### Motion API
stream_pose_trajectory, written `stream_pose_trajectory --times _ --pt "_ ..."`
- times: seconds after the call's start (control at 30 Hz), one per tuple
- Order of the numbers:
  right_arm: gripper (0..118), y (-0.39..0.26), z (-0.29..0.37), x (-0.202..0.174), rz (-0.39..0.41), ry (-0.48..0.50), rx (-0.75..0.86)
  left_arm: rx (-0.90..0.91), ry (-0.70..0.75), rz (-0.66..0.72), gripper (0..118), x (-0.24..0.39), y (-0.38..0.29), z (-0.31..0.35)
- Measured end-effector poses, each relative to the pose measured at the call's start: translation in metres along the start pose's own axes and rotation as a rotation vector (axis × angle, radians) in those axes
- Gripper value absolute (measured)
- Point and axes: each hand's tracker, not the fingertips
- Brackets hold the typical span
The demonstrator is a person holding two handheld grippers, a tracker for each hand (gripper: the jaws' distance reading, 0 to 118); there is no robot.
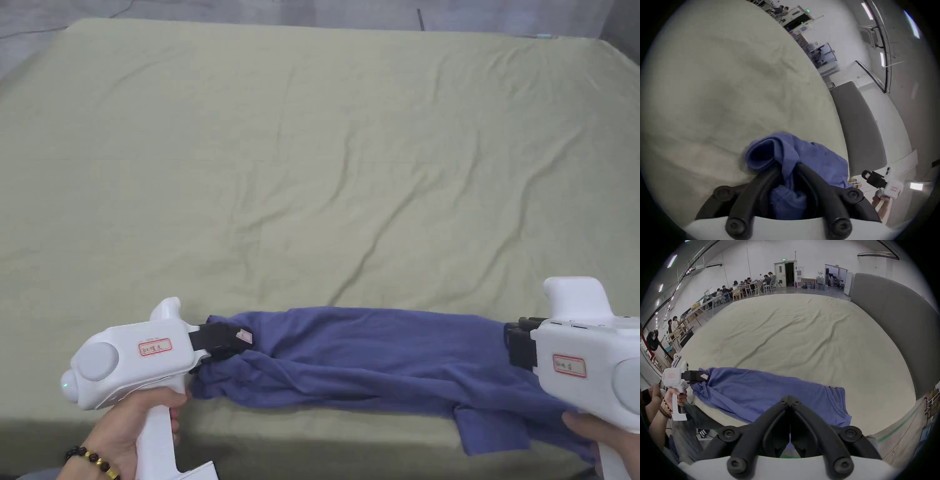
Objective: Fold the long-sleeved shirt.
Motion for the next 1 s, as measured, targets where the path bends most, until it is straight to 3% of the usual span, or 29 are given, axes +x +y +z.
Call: stream_pose_trajectory --times 0.33,0.43,0.53,0.67,0.77,0.83,1.0 --pt "2 0.004 -0.006 0.003 -0.007 -0.005 0.001 0.121 0.047 0.009 5 -0.035 0.062 0.086" --pt "2 0.004 -0.007 0.001 -0.004 -0.007 -0.002 0.161 0.135 -0.025 5 -0.08 0.089 0.12" --pt "2 0.002 -0.008 -0.002 0.002 -0.004 -0.004 0.225 0.172 0.045 5 -0.114 0.129 0.16" --pt "2 0.0 -0.016 -0.003 -0.002 0.009 -0.011 0.196 0.184 0.024 5 -0.116 0.123 0.165" --pt "2 0.0 -0.017 -0.005 -0.003 0.012 -0.015 0.184 0.086 0.047 5 -0.058 0.114 0.15" --pt "2 -0.001 -0.017 -0.005 -0.006 0.016 -0.016 0.156 -0.062 0.071 5 0.025 0.095 0.137" --pt "2 -0.001 -0.017 -0.003 -0.003 0.013 -0.019 0.047 -0.231 0.014 5 0.181 0.032 0.101"
